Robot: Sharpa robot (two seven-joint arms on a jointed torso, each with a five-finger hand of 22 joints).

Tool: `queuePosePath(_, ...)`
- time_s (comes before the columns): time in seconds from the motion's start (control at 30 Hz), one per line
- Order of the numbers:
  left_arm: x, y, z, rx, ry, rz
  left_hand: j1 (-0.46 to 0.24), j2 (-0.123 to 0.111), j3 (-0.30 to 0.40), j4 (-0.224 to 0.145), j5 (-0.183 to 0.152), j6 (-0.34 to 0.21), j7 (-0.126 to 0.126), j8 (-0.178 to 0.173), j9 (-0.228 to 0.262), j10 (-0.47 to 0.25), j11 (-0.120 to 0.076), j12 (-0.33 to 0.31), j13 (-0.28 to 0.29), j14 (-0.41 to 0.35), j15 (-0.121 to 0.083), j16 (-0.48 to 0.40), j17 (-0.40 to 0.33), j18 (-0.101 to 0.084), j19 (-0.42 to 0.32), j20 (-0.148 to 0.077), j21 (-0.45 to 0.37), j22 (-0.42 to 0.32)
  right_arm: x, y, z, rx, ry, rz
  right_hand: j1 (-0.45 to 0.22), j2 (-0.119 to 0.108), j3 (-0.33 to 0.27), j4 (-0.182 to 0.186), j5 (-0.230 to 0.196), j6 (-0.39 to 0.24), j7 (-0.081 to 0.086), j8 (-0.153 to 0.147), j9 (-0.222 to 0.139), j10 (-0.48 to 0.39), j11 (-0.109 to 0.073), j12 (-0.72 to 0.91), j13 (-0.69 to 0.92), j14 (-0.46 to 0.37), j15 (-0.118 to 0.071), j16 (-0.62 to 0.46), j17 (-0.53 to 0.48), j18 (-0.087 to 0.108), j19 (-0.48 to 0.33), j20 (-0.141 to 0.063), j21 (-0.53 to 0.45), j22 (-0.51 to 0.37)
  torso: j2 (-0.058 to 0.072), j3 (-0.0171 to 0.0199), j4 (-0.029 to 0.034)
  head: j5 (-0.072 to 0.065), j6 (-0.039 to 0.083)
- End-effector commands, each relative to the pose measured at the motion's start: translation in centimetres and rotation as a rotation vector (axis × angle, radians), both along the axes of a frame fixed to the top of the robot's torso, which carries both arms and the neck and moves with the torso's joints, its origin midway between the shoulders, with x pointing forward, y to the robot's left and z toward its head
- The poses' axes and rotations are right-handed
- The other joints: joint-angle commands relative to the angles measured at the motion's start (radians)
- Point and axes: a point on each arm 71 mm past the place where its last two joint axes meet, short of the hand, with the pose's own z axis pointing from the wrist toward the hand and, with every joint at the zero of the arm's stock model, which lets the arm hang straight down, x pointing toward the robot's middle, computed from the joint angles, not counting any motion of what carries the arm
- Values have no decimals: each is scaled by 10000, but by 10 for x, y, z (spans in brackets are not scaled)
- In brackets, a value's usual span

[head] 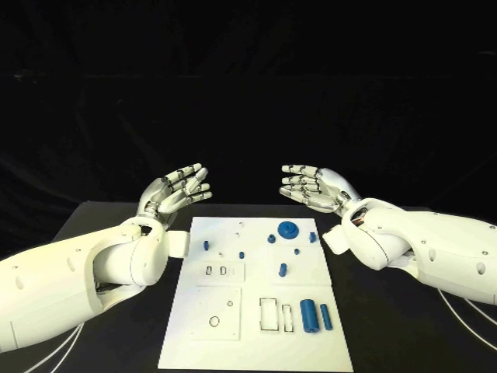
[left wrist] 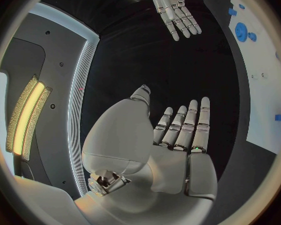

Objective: Assemble the parts on the task board

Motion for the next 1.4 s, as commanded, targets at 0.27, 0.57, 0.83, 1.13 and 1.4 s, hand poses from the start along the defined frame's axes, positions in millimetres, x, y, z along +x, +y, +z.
queuePosePath(0.27,-14,0,22,-380,-435,-676,1276,-449,120,-35,-52,2176,933,804,510,2785,-282,287,79,2390,-550,1100,646,771,2176,-148,1167,328,6,3,14,-4913,-1805,1134,553,-981,963,-897,-272,4274,930,1294,697,4571,-778,455,137,4612,-990,1411,647,691,4138,-368,1817,633,674,-90,188,-191,78)
queuePosePath(0.57,-23,-1,32,-519,-452,-1062,1547,-518,182,23,-50,3140,829,1183,700,3745,-552,392,110,3149,-841,1432,964,776,2827,-433,1539,414,6,11,20,-8582,-3199,1374,330,-1605,1362,-765,-234,5373,282,1474,745,6523,-1605,574,313,7643,-2045,2904,1860,677,6520,-1458,3504,1463,1080,-129,280,-339,158)
queuePosePath(0.83,-28,-2,37,-612,-453,-1246,1547,-511,196,40,-46,3252,820,1223,709,3917,-582,382,110,3244,-878,1475,1034,771,2909,-479,1595,422,3,22,22,-10360,-4185,1342,43,-2100,1521,-303,-219,5407,179,1165,717,6391,-1660,-145,458,9109,-2321,5189,3986,625,7607,-1847,5180,2590,1395,-150,353,-380,178)
queuePosePath(1.13,-29,0,39,-626,-444,-1278,1551,-516,197,39,-46,3266,824,1228,710,3939,-585,380,110,3262,-884,1485,1046,771,2922,-486,1605,424,3,32,20,-10897,-4544,1449,179,-2158,1514,-110,-73,5432,244,1020,779,5899,-1566,-312,693,9300,-2240,8621,7468,140,8576,-1796,8583,6774,1556,-136,386,-386,208)
queuePosePath(1.4,-29,2,40,-619,-426,-1295,1536,-519,192,48,-50,3268,835,1227,709,3945,-582,374,108,3269,-885,1489,1053,770,2930,-490,1611,425,2,37,18,-11184,-4469,1619,259,-2121,1526,-48,-28,5464,254,983,827,5775,-1542,-302,805,9408,-2201,9918,8791,-41,8886,-1740,9798,8350,1625,-129,409,-379,234)
